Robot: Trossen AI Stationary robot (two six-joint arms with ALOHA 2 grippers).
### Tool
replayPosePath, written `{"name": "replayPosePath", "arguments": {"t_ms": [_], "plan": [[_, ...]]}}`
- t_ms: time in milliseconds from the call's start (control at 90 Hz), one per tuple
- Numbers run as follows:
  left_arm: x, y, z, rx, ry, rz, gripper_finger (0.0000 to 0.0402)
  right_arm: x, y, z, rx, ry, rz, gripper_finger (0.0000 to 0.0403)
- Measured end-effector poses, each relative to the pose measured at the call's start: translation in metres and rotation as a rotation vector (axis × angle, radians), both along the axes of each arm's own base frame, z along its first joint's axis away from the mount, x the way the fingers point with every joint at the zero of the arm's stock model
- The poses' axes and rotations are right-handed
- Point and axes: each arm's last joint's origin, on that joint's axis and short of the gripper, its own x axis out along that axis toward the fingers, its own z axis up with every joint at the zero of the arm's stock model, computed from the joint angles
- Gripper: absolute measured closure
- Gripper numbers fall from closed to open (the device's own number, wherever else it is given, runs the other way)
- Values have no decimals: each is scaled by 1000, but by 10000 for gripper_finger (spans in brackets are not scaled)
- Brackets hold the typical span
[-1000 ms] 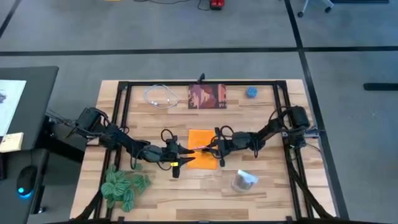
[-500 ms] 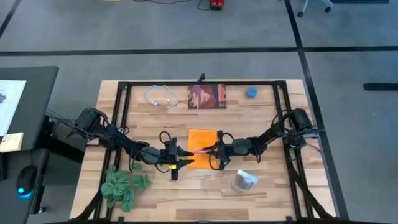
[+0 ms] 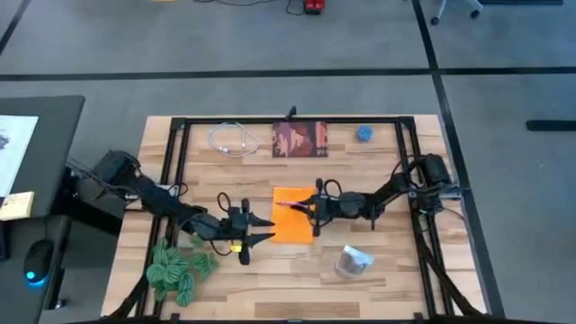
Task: Apply microfiber cloth
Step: Spray the front of the pink cellphone with the spray bottle
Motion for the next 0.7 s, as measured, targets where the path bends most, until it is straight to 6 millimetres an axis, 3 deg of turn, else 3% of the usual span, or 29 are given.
{"name": "replayPosePath", "arguments": {"t_ms": [156,367,700], "plan": [[-8,9,3,-66,92,57,288,2,-16,7,178,-78,61,388],[-1,18,-12,-71,174,92,284,2,-38,19,399,-155,240,387],[27,46,-38,-52,122,160,210,2,-38,18,421,-146,253,386]]}}
